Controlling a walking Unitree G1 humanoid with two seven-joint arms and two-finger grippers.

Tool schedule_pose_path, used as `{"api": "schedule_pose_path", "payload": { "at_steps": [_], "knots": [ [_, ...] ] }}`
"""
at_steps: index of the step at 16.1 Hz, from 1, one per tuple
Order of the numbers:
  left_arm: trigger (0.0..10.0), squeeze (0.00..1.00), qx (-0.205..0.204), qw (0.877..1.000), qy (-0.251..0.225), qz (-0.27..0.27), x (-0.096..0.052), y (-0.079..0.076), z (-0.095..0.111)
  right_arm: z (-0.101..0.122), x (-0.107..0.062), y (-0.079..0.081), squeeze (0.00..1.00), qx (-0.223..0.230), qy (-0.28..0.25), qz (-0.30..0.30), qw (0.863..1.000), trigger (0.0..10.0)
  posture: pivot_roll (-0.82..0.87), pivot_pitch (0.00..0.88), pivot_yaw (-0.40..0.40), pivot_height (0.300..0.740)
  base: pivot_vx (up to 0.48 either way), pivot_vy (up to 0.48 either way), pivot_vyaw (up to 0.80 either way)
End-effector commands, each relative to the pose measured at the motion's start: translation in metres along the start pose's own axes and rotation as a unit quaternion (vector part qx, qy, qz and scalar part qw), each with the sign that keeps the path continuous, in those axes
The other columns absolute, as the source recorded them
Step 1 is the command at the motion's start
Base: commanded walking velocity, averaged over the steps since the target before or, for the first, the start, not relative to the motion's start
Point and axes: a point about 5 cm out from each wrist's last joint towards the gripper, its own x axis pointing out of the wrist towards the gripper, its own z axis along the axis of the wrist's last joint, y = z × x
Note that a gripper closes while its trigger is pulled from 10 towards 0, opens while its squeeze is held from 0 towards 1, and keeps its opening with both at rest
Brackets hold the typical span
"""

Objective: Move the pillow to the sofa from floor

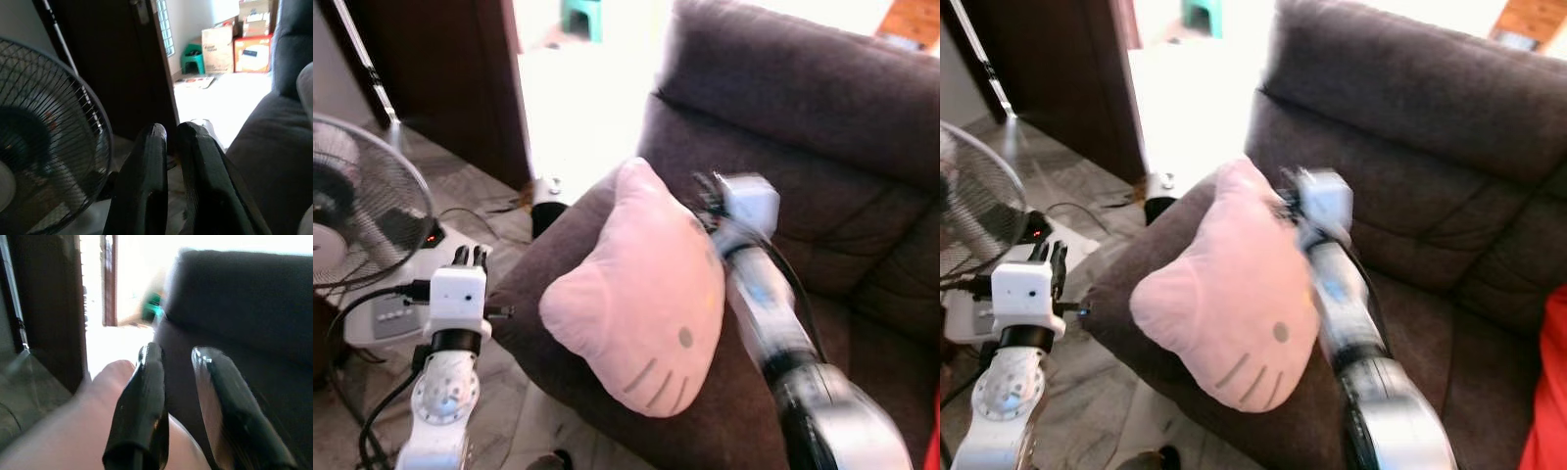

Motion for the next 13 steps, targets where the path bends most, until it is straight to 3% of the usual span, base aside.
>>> {"api": "schedule_pose_path", "payload": {
  "at_steps": [1, 2, 3, 4, 5, 7, 8, 11, 12, 13],
  "knots": [
    [10.0, 0.00, 0.001, 1.000, 0.004, -0.005, -0.002, 0.000, -0.004, 0.007, -0.003, -0.012, 0.00, -0.015, -0.020, -0.021, 0.999, 10.0, 0.12, 0.116, -0.064, 0.740, 0.000, 0.000, 0.00],
    [10.0, 0.00, 0.002, 1.000, 0.007, -0.005, -0.002, 0.002, -0.007, 0.001, -0.014, -0.021, 0.00, -0.037, -0.010, -0.039, 0.999, 10.0, 0.12, 0.106, -0.059, 0.740, 0.000, 0.000, 0.00],
    [10.0, 0.00, 0.007, 1.000, 0.020, -0.001, -0.005, 0.007, -0.014, -0.019, -0.037, -0.042, 0.00, -0.064, 0.034, -0.089, 0.993, 10.0, 0.12, 0.090, -0.053, 0.740, 0.000, 0.000, 0.00],
    [10.0, 0.00, 0.009, 1.000, 0.022, -0.001, -0.006, 0.008, -0.016, -0.022, -0.040, -0.044, 0.00, -0.063, 0.040, -0.092, 0.993, 10.0, 0.12, 0.089, -0.053, 0.740, 0.000, 0.000, 0.00],
    [10.0, 0.00, -0.009, 0.998, 0.063, 0.004, -0.014, 0.013, -0.033, -0.052, -0.060, -0.048, 0.00, -0.075, 0.106, -0.096, 0.987, 10.0, 0.11, 0.076, -0.049, 0.740, 0.000, 0.000, 0.00],
    [10.0, 0.00, -0.029, 0.992, 0.117, 0.028, -0.026, 0.022, -0.058, -0.088, -0.088, -0.048, 0.00, -0.058, 0.197, -0.094, 0.974, 10.0, 0.12, 0.068, -0.046, 0.740, 0.000, 0.000, 0.00],
    [10.0, 0.00, -0.024, 0.984, 0.173, 0.032, -0.044, 0.029, -0.086, -0.122, -0.120, -0.043, 0.00, -0.038, 0.288, -0.084, 0.953, 10.0, 0.13, 0.058, -0.045, 0.740, 0.000, 0.000, 0.00],
    [10.0, 0.00, -0.040, 0.968, 0.247, 0.009, -0.062, 0.027, -0.116, -0.136, -0.137, -0.030, 0.00, -0.017, 0.333, -0.055, 0.941, 10.0, 0.12, 0.044, -0.040, 0.740, 0.000, 0.000, 0.00],
    [10.0, 0.00, -0.045, 0.958, 0.283, 0.002, -0.072, 0.024, -0.131, -0.140, -0.142, -0.025, 0.00, -0.017, 0.348, -0.042, 0.937, 10.0, 0.12, 0.036, -0.038, 0.740, 0.000, 0.000, 0.00],
    [10.0, 0.00, -0.055, 0.932, 0.359, -0.014, -0.092, 0.015, -0.157, -0.149, -0.153, -0.027, 0.00, -0.040, 0.388, -0.042, 0.920, 10.0, 0.12, 0.025, -0.038, 0.740, 0.000, 0.000, 0.00]
  ]
}}
